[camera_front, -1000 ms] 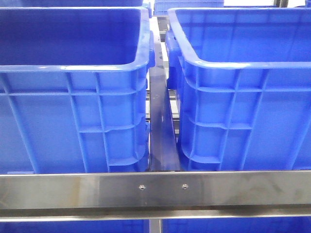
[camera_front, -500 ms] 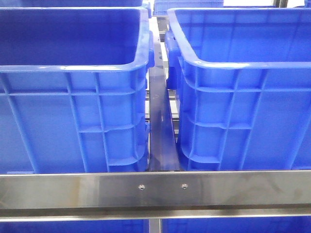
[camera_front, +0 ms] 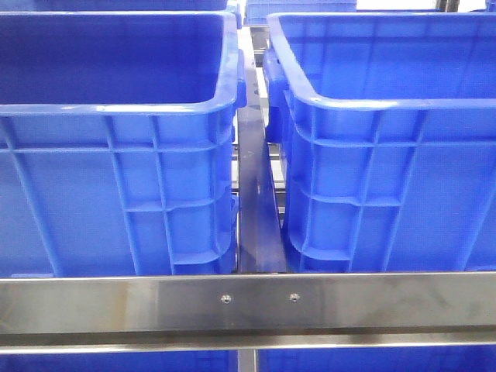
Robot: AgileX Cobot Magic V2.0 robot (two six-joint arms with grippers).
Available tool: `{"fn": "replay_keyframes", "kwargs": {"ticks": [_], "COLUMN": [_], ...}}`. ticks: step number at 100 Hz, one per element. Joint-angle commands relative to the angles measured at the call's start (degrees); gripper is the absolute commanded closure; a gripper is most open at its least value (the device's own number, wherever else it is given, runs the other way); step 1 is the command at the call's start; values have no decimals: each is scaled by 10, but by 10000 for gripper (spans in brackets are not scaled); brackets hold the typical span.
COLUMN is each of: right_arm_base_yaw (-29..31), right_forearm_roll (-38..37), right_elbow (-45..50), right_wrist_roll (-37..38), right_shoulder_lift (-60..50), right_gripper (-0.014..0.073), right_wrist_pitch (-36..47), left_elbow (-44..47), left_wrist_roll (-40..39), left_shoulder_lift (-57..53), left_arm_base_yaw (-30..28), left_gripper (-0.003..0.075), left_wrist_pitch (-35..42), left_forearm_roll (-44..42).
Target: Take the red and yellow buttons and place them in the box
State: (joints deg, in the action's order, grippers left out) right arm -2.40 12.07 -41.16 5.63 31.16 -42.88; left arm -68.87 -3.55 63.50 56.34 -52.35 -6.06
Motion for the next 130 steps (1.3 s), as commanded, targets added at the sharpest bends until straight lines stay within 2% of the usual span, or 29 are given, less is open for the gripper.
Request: {"fn": "replay_keyframes", "kwargs": {"ticks": [1, 11, 28, 39, 47, 66, 80, 101, 130], "right_arm_base_yaw": [1, 1, 1, 1, 1, 1, 0, -23, -111], "right_forearm_roll": [16, 47, 165, 280, 394, 646, 758, 825, 838], "right_elbow": [-19, -19, -19, -19, -19, -19, -19, -19, -55], "right_wrist_roll": [-2, -2, -28, -116, -202, -390, -466, -511, -536], "right_shoulder_lift": [6, 6, 9, 25, 46, 121, 176, 250, 323], "right_gripper": [207, 84, 66, 66, 66, 66, 66, 66, 66], "right_wrist_pitch": [35, 38, 47, 42, 27, -58, -122, -168, -146], "left_elbow": [-16, -16, -16, -16, -16, -16, -16, -16, -16], "left_wrist_roll": [0, 0, 0, 0, 0, 0, 0, 0, 0], "left_shoulder_lift": [-13, -13, -13, -13, -13, -13, -13, -13, -13], "left_arm_base_yaw": [3, 3, 3, 3, 3, 3, 3, 3, 3], "left_gripper": [638, 638, 638, 638, 638, 638, 638, 638, 638], "left_wrist_pitch": [40, 40, 40, 40, 40, 40, 40, 40, 40], "left_forearm_roll": [-3, -3, -3, -3, -3, -3, -3, -3, -1]}}
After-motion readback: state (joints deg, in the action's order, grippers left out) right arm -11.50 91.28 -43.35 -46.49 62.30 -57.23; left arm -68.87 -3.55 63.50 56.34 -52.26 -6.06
